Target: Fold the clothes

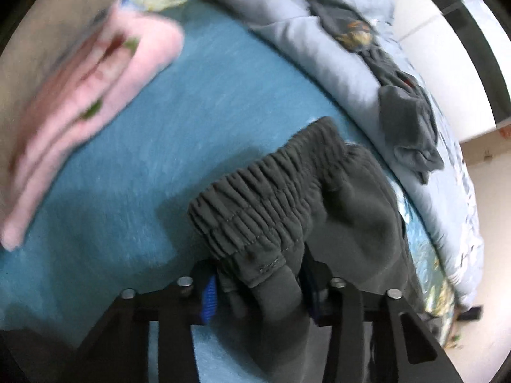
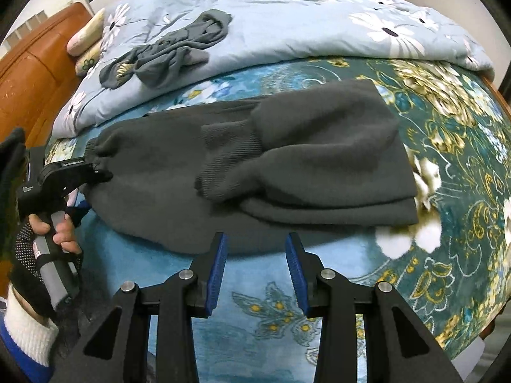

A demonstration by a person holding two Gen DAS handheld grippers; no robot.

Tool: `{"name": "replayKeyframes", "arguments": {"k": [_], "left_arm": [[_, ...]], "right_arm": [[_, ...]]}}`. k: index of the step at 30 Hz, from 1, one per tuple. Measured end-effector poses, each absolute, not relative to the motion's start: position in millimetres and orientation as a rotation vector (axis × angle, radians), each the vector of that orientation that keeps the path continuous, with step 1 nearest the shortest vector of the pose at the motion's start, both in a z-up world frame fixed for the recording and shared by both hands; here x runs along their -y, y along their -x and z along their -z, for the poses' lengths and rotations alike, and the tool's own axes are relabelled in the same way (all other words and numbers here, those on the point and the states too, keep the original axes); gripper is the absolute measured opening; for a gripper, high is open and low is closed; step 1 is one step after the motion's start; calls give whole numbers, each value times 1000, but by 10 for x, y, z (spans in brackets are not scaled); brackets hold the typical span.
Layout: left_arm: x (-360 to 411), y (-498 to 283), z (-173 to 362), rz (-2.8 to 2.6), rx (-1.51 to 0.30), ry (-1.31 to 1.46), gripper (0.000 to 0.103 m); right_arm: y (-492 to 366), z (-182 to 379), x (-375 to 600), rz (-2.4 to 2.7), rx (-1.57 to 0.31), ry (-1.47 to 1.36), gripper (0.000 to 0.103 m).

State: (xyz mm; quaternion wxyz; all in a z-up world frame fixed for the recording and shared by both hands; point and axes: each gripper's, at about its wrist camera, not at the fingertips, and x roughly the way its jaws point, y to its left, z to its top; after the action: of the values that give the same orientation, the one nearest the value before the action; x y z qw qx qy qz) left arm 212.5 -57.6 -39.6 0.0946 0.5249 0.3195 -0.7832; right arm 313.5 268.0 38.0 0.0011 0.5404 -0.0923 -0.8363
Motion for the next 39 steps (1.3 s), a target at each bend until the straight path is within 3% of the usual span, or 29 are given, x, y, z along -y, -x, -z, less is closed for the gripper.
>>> {"name": "replayKeyframes", "arguments": {"k": [7, 13, 18, 24, 26, 29, 30, 31, 33, 39], "left_arm": [[30, -2292, -490, 2787, -570, -1293, 32], [-1125, -2386, -1169, 3165, -280, -1167, 31], [-2145, -2554, -1051, 3326, 9, -1260, 31], [-3084, -2674, -470, 3277, 582, -1435, 31], [-3238, -2756, -383, 3249, 690, -1464, 34], [-3242, -2888, -418, 3272, 680, -1488, 46], [-3212, -2890, -451, 3293, 630, -1511, 63], [-3161, -2880, -496, 3324, 550, -1539, 73], [-3067, -2894, -640, 3384, 426, -1520, 74], [-2705, -2910, -1018, 3409, 361, -1331, 74]], "right_arm": [[-3153, -434, -2832, 2646, 313, -1680, 39], [-3246, -371, -3273, 2696, 425, -1701, 39], [-3343, -393, -3717, 2781, 554, -1693, 39], [-3573, -340, -4194, 2846, 646, -1732, 39], [-3669, -281, -4318, 2850, 676, -1762, 39], [-3791, -206, -4430, 2849, 720, -1788, 39], [-3815, -180, -4461, 2848, 731, -1793, 39], [-3833, -153, -4487, 2846, 742, -1798, 39], [-3835, -130, -4498, 2840, 761, -1799, 39], [-3740, -233, -4383, 2841, 738, -1733, 39]]}}
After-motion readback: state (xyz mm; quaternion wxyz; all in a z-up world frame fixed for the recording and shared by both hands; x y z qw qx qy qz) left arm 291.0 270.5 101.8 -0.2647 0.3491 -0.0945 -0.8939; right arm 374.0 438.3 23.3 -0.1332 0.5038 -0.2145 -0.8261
